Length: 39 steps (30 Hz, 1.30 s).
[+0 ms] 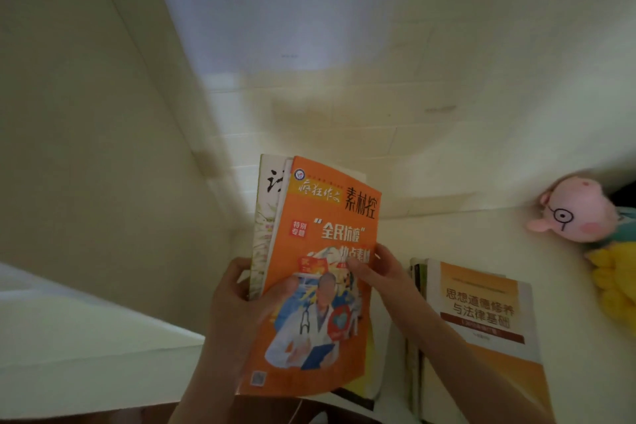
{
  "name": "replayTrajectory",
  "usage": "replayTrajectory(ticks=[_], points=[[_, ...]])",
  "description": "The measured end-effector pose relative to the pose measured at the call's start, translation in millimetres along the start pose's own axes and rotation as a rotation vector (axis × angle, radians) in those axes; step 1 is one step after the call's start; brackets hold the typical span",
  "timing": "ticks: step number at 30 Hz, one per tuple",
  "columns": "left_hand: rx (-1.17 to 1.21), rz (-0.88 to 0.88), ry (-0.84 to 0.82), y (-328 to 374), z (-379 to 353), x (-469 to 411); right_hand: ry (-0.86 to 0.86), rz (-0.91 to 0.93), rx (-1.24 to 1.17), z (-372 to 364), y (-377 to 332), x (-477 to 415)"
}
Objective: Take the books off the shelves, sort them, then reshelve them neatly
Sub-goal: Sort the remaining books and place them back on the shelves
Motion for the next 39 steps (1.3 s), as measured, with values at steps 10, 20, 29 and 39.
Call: replayTrajectory(ticks=[10, 20, 29, 39], points=[[0.318, -0.001, -0.192, 12.0, -22.5, -4.4, 0.138, 0.218, -0.183, 44.0, -42.4, 48.6], [0.334, 0.009, -0.289, 25.8, -40.0, -1.8, 0.051, 0.080, -0.461, 52.8, -8.1, 57.1], [-0.004, -0.072, -0.236, 37.6, -39.6, -3.1, 0.140, 0.079, -0.487, 51.8, -5.3, 64.7], [-0.094, -0.124, -0.247, 29.0, -36.5, -6.8, 0.123, 0.241, -0.180, 22.4, -61.9, 57.7]])
Point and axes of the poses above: each hand's wrist, its own x-axis away from the middle knuckle, its own z-axis out of the back of the hand, y = z × x, the point moved 10 cm from there along -x, towards the middle knuckle, and after that the axes turned 14 degrees about -y, right-handed, at the moved point
